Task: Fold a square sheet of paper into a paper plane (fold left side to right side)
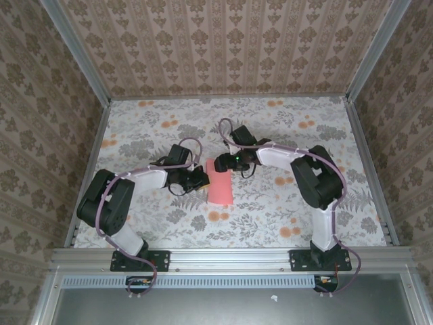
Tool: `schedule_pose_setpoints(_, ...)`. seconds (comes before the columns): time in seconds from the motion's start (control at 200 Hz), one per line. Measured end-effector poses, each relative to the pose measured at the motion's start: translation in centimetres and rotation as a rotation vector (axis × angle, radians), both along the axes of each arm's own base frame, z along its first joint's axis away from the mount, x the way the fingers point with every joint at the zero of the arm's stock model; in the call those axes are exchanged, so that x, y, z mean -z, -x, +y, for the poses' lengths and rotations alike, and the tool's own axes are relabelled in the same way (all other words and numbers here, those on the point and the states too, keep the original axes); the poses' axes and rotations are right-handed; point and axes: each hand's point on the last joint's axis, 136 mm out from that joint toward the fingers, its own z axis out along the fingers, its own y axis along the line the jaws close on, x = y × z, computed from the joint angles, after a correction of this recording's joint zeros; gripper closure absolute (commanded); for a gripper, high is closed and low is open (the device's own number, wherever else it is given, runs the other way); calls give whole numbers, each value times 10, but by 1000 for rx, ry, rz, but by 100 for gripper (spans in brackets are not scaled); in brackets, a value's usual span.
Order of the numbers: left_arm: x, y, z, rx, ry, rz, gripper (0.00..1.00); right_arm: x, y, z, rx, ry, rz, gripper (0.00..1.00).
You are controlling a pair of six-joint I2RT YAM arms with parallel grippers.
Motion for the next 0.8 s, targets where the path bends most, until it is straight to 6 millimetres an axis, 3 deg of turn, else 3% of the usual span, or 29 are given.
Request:
schedule_pose_setpoints(0.185, -1, 1, -1, -28, 10, 21, 100, -52, 24, -19, -52, -5, -185, 16)
schedule_pose_setpoints(0.315, -2, 0, -2, -43, 17, 30, 100, -71, 69, -19, -151, 18, -319, 12)
schedule_pose_setpoints(0.455, -3, 0, -2, -54, 22, 37, 100, -54, 134, 2, -343, 90, -396, 8)
schedule_pose_setpoints(0.54, -4, 0, -2, -56, 23, 38, 100, -39, 162, 10, -446, 149, -428, 7)
schedule_pose_setpoints(0.64, -4, 0, -2, -56, 23, 39, 100, -33, 173, 16, -510, 207, -482, 7)
schedule_pose_setpoints(0.8, -4, 0, -3, -57, 23, 41, 100, -16, 171, 30, -584, 311, -544, 8)
